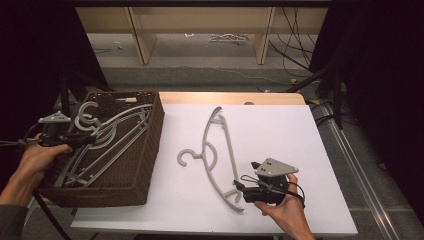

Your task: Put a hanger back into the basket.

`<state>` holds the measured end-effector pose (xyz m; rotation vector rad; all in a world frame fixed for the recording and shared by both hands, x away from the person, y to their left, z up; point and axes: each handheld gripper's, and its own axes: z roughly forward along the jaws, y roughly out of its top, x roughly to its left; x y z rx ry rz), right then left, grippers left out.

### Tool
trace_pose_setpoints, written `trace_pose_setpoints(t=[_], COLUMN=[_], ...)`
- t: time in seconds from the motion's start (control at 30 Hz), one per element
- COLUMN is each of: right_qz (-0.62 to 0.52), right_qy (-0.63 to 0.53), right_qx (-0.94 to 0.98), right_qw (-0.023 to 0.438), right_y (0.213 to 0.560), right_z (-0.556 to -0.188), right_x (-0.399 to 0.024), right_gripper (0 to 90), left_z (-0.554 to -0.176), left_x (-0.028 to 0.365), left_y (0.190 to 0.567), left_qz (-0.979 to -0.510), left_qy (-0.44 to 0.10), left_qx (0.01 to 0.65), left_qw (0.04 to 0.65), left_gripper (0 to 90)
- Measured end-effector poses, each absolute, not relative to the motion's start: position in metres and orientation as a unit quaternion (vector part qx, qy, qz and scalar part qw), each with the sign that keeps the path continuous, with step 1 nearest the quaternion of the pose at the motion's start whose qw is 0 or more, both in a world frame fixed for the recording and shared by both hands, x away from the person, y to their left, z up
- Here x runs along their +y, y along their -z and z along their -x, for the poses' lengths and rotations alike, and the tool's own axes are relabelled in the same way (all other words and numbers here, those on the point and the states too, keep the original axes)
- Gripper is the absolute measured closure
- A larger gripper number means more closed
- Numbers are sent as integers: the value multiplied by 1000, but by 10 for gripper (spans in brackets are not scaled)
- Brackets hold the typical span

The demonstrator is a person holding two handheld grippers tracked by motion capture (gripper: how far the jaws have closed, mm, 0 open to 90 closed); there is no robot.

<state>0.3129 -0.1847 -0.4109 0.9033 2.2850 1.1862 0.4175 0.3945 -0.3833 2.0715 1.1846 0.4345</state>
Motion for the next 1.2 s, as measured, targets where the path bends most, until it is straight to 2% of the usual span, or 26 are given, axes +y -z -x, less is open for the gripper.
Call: trace_pose_setpoints(t=[0.37,0.77,0.83,0.87,0.93,1.03,1.07,1.1,1.17,1.2], right_qz=[-323,-327,-325,-325,-326,-325,-326,-326,-325,-325], right_qy=[-423,-422,-422,-421,-421,-422,-422,-422,-423,-422], right_qx=[822,822,822,822,823,822,822,822,821,822], right_qw=[203,201,201,201,198,201,201,201,201,201], right_y=[412,413,414,414,414,414,414,414,414,413], right_z=[-313,-312,-313,-313,-312,-313,-313,-312,-313,-313], right_x=[-184,-184,-184,-184,-183,-184,-184,-184,-184,-184], right_gripper=[226,225,225,225,225,226,225,226,227,227], left_z=[-421,-425,-424,-423,-421,-418,-416,-414,-409,-406], left_x=[394,395,395,398,399,398,395,397,390,389], left_y=[397,402,400,397,394,386,385,379,375,373], left_qz=[-801,-772,-755,-763,-757,-746,-728,-737,-708,-711], left_qy=[-165,-193,-204,-205,-210,-222,-228,-230,-241,-240], left_qx=[474,524,539,533,536,540,550,545,554,551], left_qw=[328,303,311,303,310,320,339,328,365,365], left_gripper=[787,696,618,590,562,472,453,425,377,364])
